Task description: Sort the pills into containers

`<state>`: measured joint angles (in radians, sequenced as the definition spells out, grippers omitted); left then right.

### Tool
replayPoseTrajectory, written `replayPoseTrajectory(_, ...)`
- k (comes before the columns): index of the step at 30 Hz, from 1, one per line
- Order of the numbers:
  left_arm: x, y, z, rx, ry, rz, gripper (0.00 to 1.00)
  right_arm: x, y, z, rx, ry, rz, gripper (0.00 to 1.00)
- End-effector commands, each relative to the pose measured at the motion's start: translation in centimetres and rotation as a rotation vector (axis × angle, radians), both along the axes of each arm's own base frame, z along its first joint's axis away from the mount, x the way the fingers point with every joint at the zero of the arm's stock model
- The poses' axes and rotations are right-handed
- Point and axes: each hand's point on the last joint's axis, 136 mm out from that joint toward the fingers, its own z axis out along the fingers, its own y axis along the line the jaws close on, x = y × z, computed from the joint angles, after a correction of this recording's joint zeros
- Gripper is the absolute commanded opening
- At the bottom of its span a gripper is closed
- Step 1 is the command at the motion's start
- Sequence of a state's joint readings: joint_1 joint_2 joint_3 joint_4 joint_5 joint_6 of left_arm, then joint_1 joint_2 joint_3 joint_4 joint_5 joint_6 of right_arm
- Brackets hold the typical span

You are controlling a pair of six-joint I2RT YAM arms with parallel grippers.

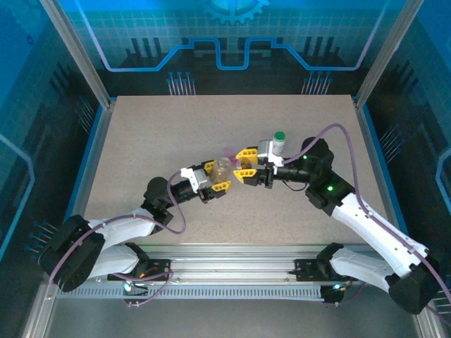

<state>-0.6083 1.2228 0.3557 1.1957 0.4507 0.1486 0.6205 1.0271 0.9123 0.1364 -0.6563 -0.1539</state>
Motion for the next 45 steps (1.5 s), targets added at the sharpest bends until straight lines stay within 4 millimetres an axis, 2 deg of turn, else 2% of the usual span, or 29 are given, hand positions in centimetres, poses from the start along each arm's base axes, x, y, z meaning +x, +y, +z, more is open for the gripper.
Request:
replayPoseTrajectory(1,-1.0,-0.5,0.3,-0.005,-0.037,-0.051,0.0,-0.3,1.4,0.9,-0.003,-0.08,0.047,0.0)
replayPoseTrajectory(4,-1.4,-0.7,0.5,-0.006,-0.039,-0.073,0.0,0.3,2.1,0.3,-0.014,-0.065,0.051,0.0)
replayPoseTrajectory(9,-1.8,-0.9,1.0,-0.004,-0.044,-0.103,0.0,-0.1,2.8,-0.9,-0.041,-0.033,0.107,0.0)
replayPoseTrajectory(17,-3.0,-1.4,1.8,0.016,-0.051,-0.178,0.0,-0.5,2.8,-2.6,-0.104,-0.004,0.143,0.0)
replayPoseTrajectory(20,-3.6,-1.5,2.2,0.023,-0.057,-0.205,0.0,-1.3,2.9,-3.8,-0.163,0.03,0.198,0.0)
replayPoseTrajectory(26,-4.3,-1.3,3.0,0.044,-0.113,-0.208,0.0,-3.4,2.2,-7.8,-0.394,0.094,0.324,0.0)
replayPoseTrajectory(30,-4.7,-1.1,4.1,0.05,-0.155,-0.221,0.0,-4.4,1.3,-9.6,-0.493,0.096,0.384,0.0)
replayPoseTrajectory(33,-4.2,-0.5,5.0,0.028,-0.168,-0.215,0.0,-4.6,0.9,-10.5,-0.538,0.099,0.416,0.0)
replayPoseTrajectory(38,-3.4,0.3,7.3,-0.065,-0.19,-0.217,0.0,-3.6,1.5,-11.7,-0.527,0.099,0.395,0.02)
replayPoseTrajectory(42,-2.5,0.3,8.7,-0.097,-0.212,-0.188,0.0,-2.1,3.1,-11.9,-0.465,0.153,0.317,0.04)
replayPoseTrajectory(45,-1.5,0.5,9.4,-0.113,-0.229,-0.132,0.0,-0.1,4.5,-11.8,-0.382,0.237,0.211,0.04)
